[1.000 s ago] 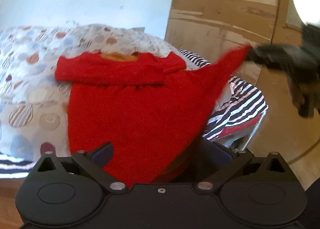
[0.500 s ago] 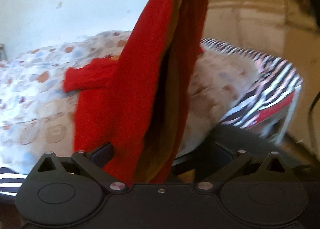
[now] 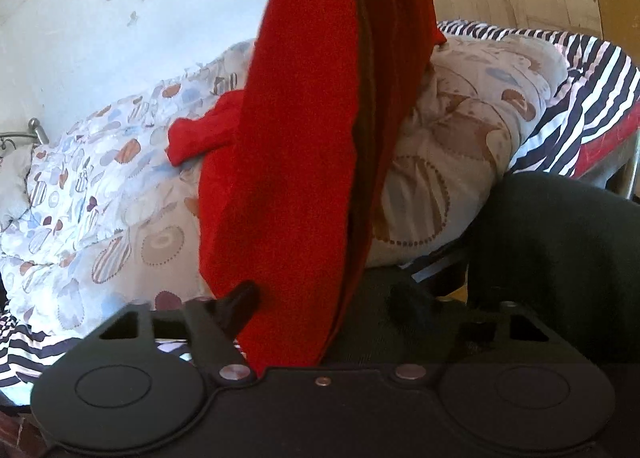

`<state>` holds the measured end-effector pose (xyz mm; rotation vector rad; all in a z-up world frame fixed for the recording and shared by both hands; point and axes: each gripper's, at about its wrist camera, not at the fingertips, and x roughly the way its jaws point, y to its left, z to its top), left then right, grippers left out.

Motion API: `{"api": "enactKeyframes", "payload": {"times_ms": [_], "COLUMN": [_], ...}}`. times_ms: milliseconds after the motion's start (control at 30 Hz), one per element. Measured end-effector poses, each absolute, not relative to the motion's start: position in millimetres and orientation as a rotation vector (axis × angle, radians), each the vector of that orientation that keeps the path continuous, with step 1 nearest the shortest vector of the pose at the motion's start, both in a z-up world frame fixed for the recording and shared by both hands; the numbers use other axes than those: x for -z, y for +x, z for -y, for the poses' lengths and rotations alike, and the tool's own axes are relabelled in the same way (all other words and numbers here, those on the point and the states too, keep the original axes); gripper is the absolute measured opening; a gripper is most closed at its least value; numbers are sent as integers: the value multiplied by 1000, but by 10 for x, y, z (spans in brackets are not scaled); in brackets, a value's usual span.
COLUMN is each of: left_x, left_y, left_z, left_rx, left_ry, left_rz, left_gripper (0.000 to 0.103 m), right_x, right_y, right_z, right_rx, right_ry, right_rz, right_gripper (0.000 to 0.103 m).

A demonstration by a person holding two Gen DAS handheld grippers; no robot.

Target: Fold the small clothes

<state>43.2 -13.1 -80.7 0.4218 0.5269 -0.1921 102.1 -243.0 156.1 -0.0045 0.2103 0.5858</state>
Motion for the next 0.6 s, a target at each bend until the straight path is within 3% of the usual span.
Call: {"api": "enactKeyframes", "payload": {"times_ms": [67,100,400,600], "left_x": [810,811,302,-14], "left_y": [343,318,-39,-309], "left_z": [85,55,-633,-641], "left_rx": [183,175,73,125], "left_ry": [429,428,214,250], "left_rz": [-501,-495,-229,-72], "left_gripper": [30,6,5,4], "right_x": [-1545,-1524,-1070,-634], "right_y": [973,924,143,-424], "right_z": [2473,2506,2781,2982], "right_rx": [-570,-555,-394,-268], "right_ry": [-11,-12,-24,109], "right_rz": [-206,-194,-47,34], "right_gripper": [7,7,6,6]}}
